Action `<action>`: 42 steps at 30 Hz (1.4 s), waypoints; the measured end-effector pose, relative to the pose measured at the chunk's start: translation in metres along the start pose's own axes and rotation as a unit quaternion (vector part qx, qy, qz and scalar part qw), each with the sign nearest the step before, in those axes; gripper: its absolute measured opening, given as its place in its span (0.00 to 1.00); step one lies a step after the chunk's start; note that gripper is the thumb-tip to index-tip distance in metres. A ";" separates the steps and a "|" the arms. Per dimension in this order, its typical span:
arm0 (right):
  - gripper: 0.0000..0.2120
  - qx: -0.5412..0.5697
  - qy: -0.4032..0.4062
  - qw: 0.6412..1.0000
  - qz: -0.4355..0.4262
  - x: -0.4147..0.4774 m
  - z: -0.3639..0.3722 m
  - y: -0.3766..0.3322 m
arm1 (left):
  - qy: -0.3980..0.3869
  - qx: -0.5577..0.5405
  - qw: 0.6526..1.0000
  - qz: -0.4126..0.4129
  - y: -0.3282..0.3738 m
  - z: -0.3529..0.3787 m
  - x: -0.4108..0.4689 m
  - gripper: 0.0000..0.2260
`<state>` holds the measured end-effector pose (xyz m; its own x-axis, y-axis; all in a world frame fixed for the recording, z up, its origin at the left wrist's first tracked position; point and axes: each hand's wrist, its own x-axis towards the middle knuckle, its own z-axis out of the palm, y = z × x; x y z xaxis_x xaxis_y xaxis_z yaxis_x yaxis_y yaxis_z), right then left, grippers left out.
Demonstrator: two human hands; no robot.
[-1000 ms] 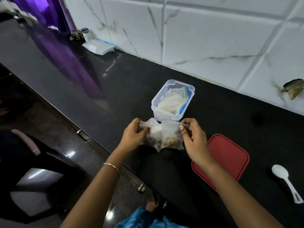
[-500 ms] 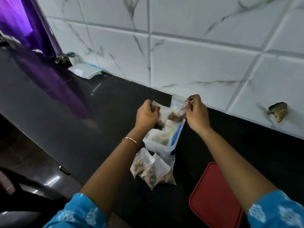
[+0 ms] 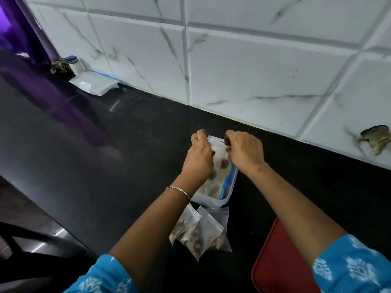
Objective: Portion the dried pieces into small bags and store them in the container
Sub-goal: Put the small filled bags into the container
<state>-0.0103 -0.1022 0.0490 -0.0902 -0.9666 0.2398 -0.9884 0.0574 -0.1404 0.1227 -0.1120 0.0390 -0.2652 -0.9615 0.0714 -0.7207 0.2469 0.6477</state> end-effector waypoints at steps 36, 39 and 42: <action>0.11 0.085 -0.013 0.996 -0.027 -0.047 -0.024 0.002 | -0.079 0.187 0.975 0.092 -0.018 -0.027 -0.033 0.15; 0.08 0.172 0.044 0.984 0.010 -0.087 -0.027 0.004 | 0.016 0.156 0.984 0.086 -0.019 -0.049 -0.062 0.11; 0.06 0.223 0.071 0.971 0.055 -0.131 -0.021 -0.006 | 0.052 0.129 0.989 0.055 -0.027 -0.061 -0.096 0.06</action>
<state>0.0045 0.0295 0.0382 -0.2400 -0.9147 0.3251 -0.8238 0.0147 -0.5667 0.2066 -0.0340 0.0613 -0.2937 -0.9308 0.2175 -0.8340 0.3607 0.4175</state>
